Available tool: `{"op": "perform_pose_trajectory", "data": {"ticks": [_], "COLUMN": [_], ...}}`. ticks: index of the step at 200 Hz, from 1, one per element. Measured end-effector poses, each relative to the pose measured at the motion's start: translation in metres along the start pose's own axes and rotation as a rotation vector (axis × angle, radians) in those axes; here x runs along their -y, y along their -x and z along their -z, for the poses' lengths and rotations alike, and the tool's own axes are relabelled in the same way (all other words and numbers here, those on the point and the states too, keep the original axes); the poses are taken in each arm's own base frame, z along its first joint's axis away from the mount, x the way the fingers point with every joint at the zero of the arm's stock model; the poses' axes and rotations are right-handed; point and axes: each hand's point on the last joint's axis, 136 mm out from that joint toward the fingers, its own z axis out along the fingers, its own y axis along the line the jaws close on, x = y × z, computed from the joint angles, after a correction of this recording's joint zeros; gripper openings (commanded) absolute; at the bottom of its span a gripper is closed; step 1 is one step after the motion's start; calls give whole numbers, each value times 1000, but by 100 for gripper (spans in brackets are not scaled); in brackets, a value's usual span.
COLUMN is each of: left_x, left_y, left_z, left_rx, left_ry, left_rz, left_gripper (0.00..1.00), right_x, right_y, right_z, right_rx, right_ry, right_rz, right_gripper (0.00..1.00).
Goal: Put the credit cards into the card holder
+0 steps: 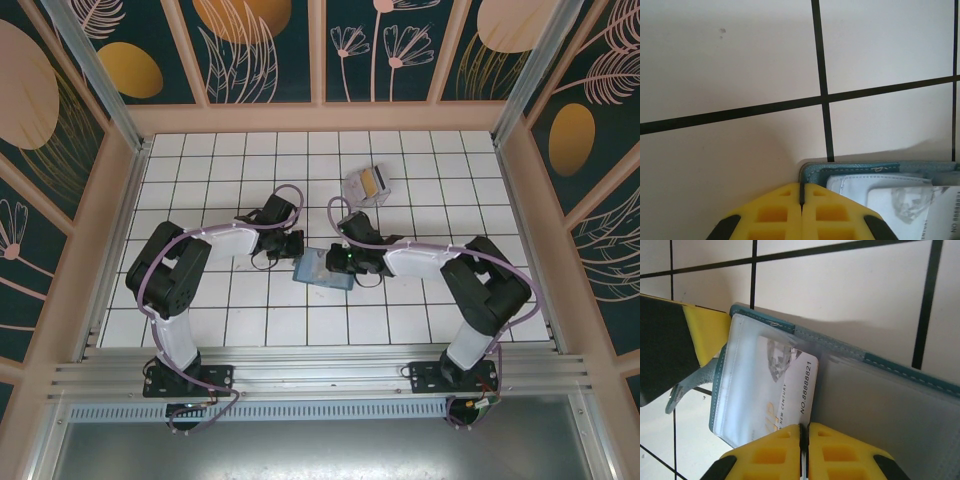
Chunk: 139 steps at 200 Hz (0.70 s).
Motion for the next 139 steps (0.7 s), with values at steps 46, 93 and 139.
{"op": "perform_pose_trajectory", "data": {"ticks": [46,93,139], "left_x": [0,0,-1], "left_y": [0,-1,-1], "left_z": [0,-1,-1], "left_rx": [0,7,10], "left_ry": [-1,-6,-7], "left_rz": [0,-2,-3], "left_gripper": [0,0,0], "right_x": [-7,-9,-13], "right_y": [-2,-2,-2], "right_z": [-15,-19,-19], "right_rx": [-26,-21,-12], "right_ry": [-58,-92,-86], "right_rz": [38,57,57], "right_gripper": [10,11,23]}}
